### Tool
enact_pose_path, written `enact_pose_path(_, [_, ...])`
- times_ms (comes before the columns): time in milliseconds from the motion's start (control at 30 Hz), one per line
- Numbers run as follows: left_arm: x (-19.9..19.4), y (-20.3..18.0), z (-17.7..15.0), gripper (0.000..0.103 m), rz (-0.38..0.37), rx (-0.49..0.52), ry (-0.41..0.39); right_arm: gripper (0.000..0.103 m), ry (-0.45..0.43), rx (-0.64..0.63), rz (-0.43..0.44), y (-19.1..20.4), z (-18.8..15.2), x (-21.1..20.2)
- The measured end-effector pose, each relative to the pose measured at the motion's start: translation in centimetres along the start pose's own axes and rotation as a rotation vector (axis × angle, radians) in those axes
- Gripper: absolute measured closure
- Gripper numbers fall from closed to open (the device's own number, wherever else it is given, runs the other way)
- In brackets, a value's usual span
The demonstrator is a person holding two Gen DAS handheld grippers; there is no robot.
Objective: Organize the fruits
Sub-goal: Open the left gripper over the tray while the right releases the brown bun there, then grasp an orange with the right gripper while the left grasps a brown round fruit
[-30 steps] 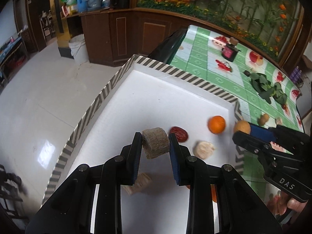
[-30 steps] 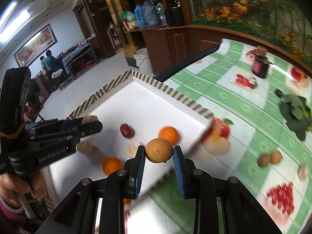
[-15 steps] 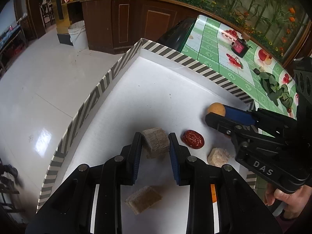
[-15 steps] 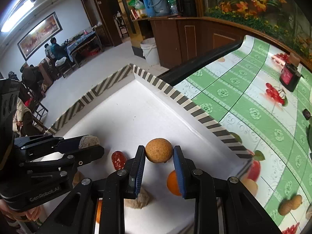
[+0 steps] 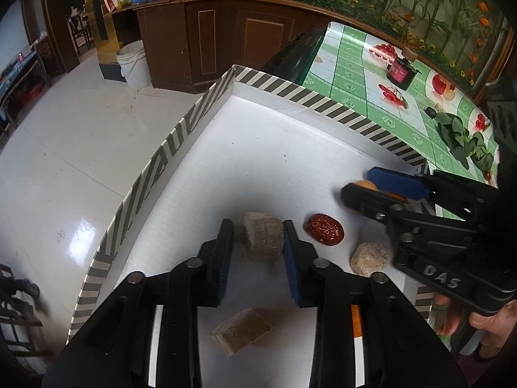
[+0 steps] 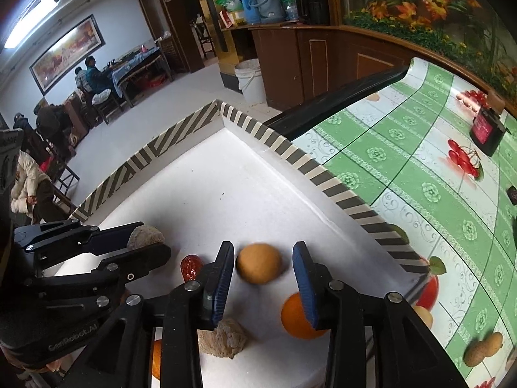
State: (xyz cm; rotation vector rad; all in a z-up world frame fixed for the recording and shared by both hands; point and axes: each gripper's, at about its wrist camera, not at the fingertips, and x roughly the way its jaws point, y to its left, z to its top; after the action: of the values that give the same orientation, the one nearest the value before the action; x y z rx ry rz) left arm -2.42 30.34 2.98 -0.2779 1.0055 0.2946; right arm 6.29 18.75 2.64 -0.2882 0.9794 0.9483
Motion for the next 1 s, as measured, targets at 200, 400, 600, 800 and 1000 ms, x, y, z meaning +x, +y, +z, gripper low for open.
enact_pose_path(200, [-0.7, 0.6, -0.3, 0.053, -0.002, -0.033, -0.018, 0.066, -0.041, 0.039, 0.017, -0.7, -0.5, -2.1])
enact_pose_path(400, [-2.2, 0.0, -0.8, 0.053, -0.005, -0.023, -0.049, 0.066, -0.093, 0.051, 0.005, -0.5, -1.5, -5.0])
enact_pose_path(600, [-4.0, -1.8, -1.7, 0.053, -0.020, 0.006, -0.095, 0.066, -0.119, 0.079, -0.016, -0.8, -3.6, -7.7])
enact_pose_path(800, [-5.4, -4.6, -3.2, 0.053, -0.042, 0.058, -0.129, 0.066, -0.137, 0.130, -0.033, -1.4, -6.5, -9.7])
enact_pose_path(1000, [-6.1, -8.2, -4.6, 0.053, -0.086, 0.111, -0.132, 0.066, -0.151, 0.187, -0.057, -2.7, -9.5, -11.7])
